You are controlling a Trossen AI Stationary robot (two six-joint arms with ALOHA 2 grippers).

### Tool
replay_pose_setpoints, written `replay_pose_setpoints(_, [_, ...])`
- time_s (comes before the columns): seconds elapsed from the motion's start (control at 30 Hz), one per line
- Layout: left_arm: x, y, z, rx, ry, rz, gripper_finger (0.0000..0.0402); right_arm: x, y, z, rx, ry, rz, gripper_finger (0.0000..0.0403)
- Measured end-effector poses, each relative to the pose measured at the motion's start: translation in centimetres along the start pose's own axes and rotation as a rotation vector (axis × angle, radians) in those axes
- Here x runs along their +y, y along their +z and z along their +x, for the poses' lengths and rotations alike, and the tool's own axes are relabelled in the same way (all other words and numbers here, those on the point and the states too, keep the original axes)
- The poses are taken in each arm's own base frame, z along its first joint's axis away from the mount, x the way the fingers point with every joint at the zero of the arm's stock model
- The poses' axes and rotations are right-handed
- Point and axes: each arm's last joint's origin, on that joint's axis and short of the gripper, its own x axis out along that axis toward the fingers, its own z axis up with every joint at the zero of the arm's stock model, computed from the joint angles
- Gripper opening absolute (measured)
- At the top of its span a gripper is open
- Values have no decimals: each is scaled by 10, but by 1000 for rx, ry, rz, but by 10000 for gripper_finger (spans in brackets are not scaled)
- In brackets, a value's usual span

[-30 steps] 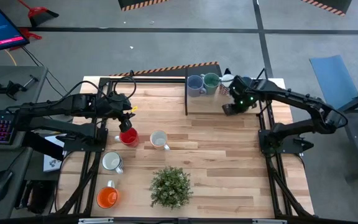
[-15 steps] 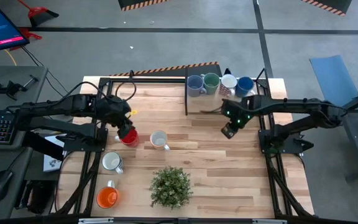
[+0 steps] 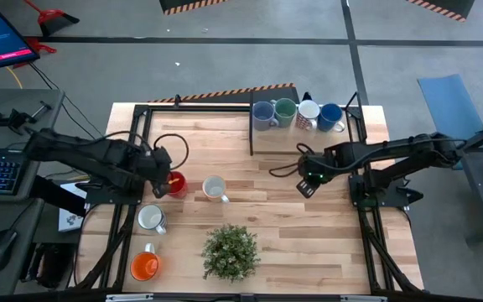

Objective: Place coffee mugs
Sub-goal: Move the red mug to the center of the table

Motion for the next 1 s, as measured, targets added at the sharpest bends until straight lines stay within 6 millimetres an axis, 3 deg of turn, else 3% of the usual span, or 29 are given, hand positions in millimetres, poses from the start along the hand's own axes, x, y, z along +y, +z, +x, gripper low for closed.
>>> replay_pose_setpoints(0.23, [-7,9,10,-1,31,69,147,6,-2,-1,-20,20,-1,106])
replay_pose_setpoints(0.6, [-26,31,43,77,75,246,147,9,1,-1,-56,59,2,106])
replay_pose_setpoints(1.0, [-25,44,69,197,97,358,147,10,1,-1,-56,60,-1,106])
